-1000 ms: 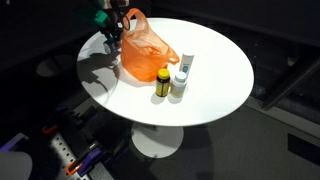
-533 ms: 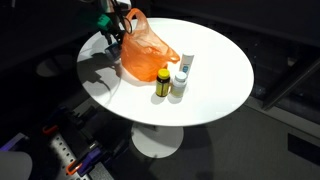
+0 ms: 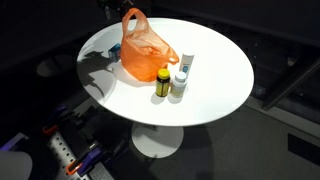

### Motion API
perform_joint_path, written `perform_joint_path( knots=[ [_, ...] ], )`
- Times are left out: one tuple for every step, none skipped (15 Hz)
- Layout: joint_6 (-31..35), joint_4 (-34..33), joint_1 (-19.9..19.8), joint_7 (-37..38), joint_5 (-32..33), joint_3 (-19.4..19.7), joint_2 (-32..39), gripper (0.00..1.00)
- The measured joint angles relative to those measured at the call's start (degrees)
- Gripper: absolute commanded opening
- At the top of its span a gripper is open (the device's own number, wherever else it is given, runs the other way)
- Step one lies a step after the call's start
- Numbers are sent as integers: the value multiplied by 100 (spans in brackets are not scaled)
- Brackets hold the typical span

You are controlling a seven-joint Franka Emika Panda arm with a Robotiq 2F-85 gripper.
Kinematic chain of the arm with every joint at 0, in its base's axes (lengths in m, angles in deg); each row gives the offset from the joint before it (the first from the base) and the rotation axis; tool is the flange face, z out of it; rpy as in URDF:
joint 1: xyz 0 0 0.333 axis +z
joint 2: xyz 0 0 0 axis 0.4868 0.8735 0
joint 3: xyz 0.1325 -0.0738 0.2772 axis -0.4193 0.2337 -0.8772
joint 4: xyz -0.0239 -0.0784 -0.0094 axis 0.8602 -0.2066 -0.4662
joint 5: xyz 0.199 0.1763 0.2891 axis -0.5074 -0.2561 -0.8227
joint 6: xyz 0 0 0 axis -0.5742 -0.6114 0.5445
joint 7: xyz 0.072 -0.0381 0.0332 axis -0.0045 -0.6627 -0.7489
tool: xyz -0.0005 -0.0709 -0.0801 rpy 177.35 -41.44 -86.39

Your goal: Remove the blue container from the plastic bag and put it on the table

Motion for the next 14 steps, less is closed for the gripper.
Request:
perform_joint_path(
  knots=[
    [-182,-69,-32,8,-37,5,-99,100],
    [-365,-131,-63,35,-52,17,-186,100],
    [-539,-183,-93,87,-58,36,-268,100],
    [-712,-228,-125,140,-70,60,-348,100],
    [-862,-260,-154,194,-90,85,-425,100],
    [-985,-270,-178,245,-96,116,-508,100],
    [-1094,-271,-203,315,-96,148,-599,100],
    [-1208,-271,-226,385,-95,182,-695,100],
    [-1325,-270,-249,462,-88,212,-795,100],
    [-1450,-270,-274,541,-73,239,-896,100],
    [-1569,-270,-301,608,-62,263,-988,100],
    [-1679,-270,-323,671,-42,284,-1070,100],
    [-1770,-270,-344,720,-31,302,-1138,100],
    [-1788,-268,-349,725,-31,307,-1166,100]
  ],
)
